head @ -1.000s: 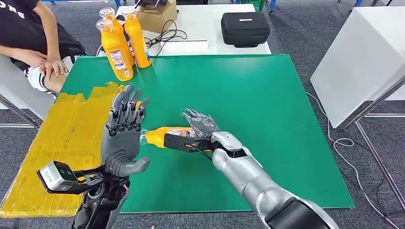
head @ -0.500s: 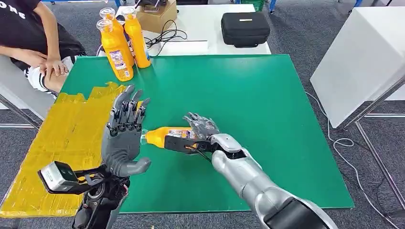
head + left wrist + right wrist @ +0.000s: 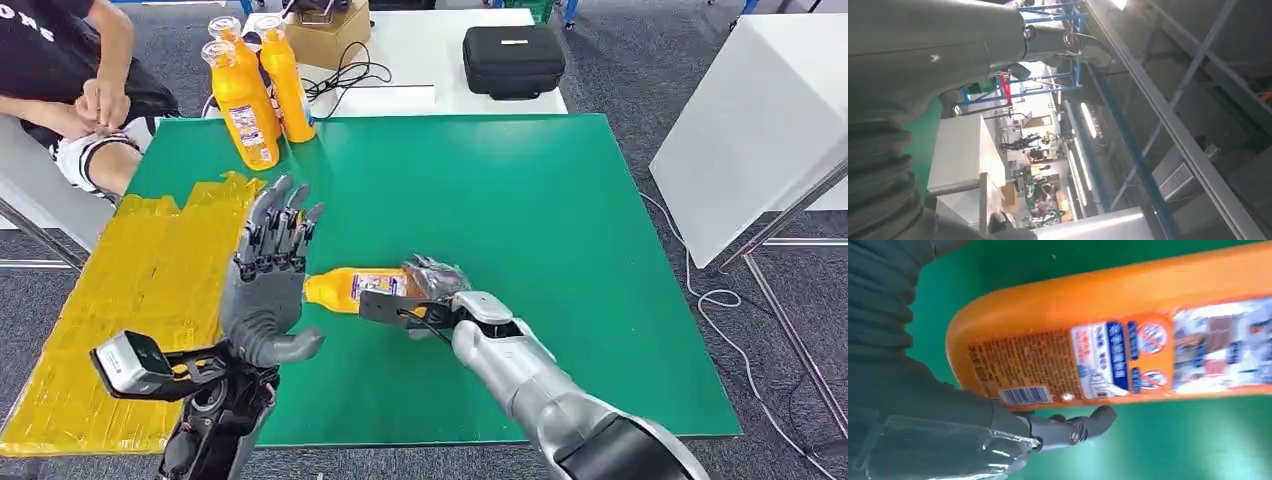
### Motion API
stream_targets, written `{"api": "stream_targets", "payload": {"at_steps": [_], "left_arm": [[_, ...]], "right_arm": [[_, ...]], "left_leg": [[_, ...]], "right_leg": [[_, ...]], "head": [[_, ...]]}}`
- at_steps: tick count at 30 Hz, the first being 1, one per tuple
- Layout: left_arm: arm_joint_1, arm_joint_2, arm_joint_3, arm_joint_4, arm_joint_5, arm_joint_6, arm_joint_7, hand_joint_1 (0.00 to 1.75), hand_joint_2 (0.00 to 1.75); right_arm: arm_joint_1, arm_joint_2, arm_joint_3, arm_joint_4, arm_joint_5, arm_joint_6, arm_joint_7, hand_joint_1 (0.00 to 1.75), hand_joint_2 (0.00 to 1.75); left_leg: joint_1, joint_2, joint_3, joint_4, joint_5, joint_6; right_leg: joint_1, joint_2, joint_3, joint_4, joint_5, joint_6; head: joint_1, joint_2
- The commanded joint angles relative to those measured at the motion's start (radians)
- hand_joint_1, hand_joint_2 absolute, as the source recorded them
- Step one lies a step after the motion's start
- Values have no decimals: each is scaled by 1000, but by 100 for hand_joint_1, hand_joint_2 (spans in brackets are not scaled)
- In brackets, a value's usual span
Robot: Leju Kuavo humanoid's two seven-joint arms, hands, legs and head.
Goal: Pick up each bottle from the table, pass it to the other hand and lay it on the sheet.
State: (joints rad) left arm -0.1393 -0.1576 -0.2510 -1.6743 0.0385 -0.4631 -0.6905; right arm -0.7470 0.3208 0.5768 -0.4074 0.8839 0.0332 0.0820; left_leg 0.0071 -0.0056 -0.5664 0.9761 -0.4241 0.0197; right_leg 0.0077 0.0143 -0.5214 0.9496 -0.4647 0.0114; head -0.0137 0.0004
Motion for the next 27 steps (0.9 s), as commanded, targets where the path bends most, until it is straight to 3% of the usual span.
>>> {"api": "stream_targets", "payload": {"at_steps": [1,8,9,10,11,18,27], "left_arm": [[-45,-14,-7,83,-16,-6,10,0,175],[-48,-12,-12,97,-16,-10,10,0,175],[-51,-13,-14,103,-16,-10,10,0,175],[-54,-15,-16,108,-15,-9,9,0,175],[-58,-17,-16,113,-15,-9,9,0,175],[-52,-18,-16,132,-16,-9,7,0,175],[-52,-18,-16,132,-16,-9,7,0,175]], "right_arm": [[-25,-26,-53,102,19,14,24,0,175],[-18,-29,-58,102,30,18,31,0,175],[-14,-31,-56,103,40,19,35,17,175],[-10,-33,-57,103,46,19,37,66,175],[-7,-34,-58,103,50,18,38,134,175],[11,-44,-55,95,72,-8,40,169,175],[11,-44,-55,95,72,-8,40,169,175]], "left_leg": [[0,-3,2,-1,0,0],[0,-3,4,-1,-1,0],[0,-3,3,-1,0,0],[0,-3,2,-1,0,0],[0,-4,4,-1,0,0],[0,-3,5,-2,0,0],[0,-3,5,-1,0,0]], "right_leg": [[0,-4,3,-1,-1,1],[0,-5,6,-2,-2,2],[0,-4,5,-2,-1,1],[0,-4,3,-1,-1,1],[0,-5,5,-2,-1,1],[0,-4,6,-2,-1,1],[0,-5,6,-2,-1,1]], "head": [[0,0],[0,0],[0,0],[0,0],[0,0],[0,0],[0,0]]}}
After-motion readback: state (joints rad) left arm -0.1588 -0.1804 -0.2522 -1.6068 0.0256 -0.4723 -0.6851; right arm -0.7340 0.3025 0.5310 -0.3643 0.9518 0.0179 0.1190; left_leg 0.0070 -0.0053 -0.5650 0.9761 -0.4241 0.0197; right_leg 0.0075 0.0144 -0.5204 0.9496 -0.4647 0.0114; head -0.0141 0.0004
